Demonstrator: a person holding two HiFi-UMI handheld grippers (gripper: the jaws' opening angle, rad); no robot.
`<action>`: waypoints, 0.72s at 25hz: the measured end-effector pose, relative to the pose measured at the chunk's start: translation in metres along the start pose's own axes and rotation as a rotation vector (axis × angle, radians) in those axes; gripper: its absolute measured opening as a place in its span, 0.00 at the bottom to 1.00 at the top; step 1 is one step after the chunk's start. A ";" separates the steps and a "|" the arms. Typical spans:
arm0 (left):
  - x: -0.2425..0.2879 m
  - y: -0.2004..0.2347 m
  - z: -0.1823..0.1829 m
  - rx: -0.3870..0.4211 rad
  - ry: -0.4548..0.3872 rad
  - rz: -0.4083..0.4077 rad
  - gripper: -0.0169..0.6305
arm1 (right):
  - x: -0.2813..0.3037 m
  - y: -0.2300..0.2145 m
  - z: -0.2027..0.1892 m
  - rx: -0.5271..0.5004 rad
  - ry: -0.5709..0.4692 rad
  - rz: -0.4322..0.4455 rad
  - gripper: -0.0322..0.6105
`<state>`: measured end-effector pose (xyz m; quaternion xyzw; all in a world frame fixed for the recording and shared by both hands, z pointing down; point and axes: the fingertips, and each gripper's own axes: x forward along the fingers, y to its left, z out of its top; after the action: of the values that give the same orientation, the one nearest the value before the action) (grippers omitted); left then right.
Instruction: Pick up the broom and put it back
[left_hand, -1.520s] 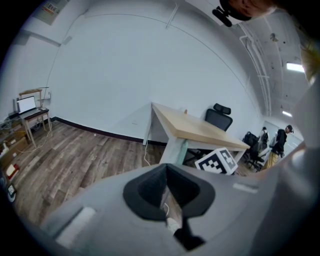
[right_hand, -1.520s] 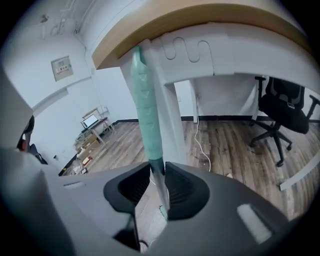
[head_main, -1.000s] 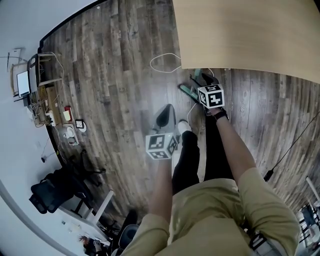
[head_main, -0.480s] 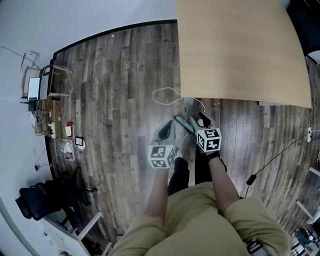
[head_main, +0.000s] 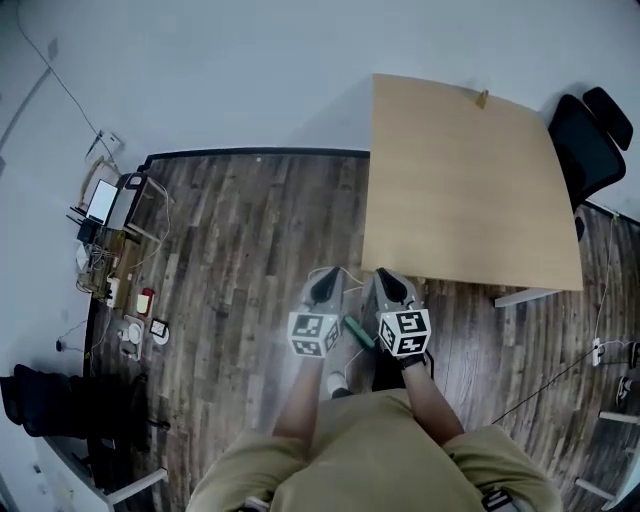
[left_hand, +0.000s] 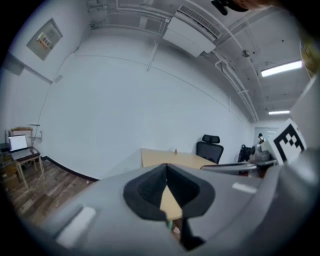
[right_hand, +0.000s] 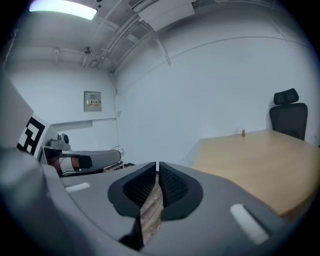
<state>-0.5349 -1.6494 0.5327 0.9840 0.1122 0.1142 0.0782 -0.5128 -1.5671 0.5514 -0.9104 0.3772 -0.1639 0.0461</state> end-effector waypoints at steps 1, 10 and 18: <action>-0.005 -0.002 0.021 0.017 -0.032 0.001 0.03 | -0.005 0.005 0.020 -0.011 -0.036 0.003 0.08; -0.014 -0.023 0.175 0.219 -0.251 0.008 0.03 | -0.025 0.025 0.184 -0.301 -0.232 -0.029 0.06; -0.013 -0.037 0.184 0.241 -0.283 0.014 0.03 | -0.033 0.020 0.210 -0.259 -0.319 -0.024 0.06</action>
<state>-0.5100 -1.6402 0.3462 0.9932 0.1061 -0.0393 -0.0261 -0.4781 -1.5662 0.3402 -0.9276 0.3720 0.0319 -0.0143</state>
